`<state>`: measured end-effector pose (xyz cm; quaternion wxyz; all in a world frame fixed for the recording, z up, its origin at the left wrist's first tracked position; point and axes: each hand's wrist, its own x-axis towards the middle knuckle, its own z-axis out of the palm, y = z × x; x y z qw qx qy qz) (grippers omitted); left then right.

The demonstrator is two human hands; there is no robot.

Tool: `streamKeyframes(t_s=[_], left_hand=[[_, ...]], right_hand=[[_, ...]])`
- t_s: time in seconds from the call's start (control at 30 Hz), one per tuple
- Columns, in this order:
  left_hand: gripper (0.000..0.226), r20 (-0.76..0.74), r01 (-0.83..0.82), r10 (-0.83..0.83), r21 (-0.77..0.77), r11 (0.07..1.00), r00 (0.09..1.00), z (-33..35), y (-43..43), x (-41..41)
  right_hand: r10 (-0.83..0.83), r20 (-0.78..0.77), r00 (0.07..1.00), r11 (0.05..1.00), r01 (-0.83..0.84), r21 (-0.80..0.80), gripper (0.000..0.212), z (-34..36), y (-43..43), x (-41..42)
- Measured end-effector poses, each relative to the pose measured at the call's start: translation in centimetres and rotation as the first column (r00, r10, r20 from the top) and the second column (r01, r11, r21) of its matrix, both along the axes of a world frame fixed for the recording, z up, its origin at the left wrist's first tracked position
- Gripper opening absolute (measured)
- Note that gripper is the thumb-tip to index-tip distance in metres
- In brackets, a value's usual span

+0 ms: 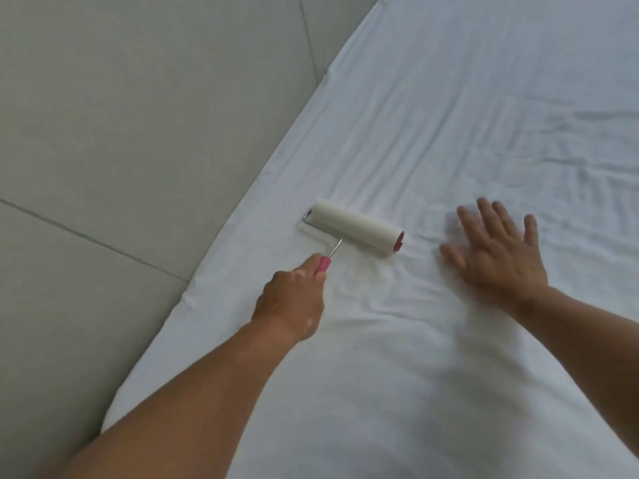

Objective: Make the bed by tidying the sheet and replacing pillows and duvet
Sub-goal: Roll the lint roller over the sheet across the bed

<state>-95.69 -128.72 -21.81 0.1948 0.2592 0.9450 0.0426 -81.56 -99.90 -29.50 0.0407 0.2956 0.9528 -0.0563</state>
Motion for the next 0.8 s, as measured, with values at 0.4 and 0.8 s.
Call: streamKeyframes(t_s=[0.4,0.8], left_hand=[[0.027,-0.091,0.148,-0.138,0.116,0.982,0.986,-0.7,31.0,-13.3],[0.034,-0.175,0.306,-0.318,-0.094,0.947,0.932,-4.2,32.7,-15.3]], right_hand=[[-0.171,-0.024,0.985,0.985,0.172,0.0,0.081,-4.0,7.8,-1.1],[-0.135,-0.104,0.985,0.99,0.138,0.018,0.08,-7.2,9.2,-1.4]])
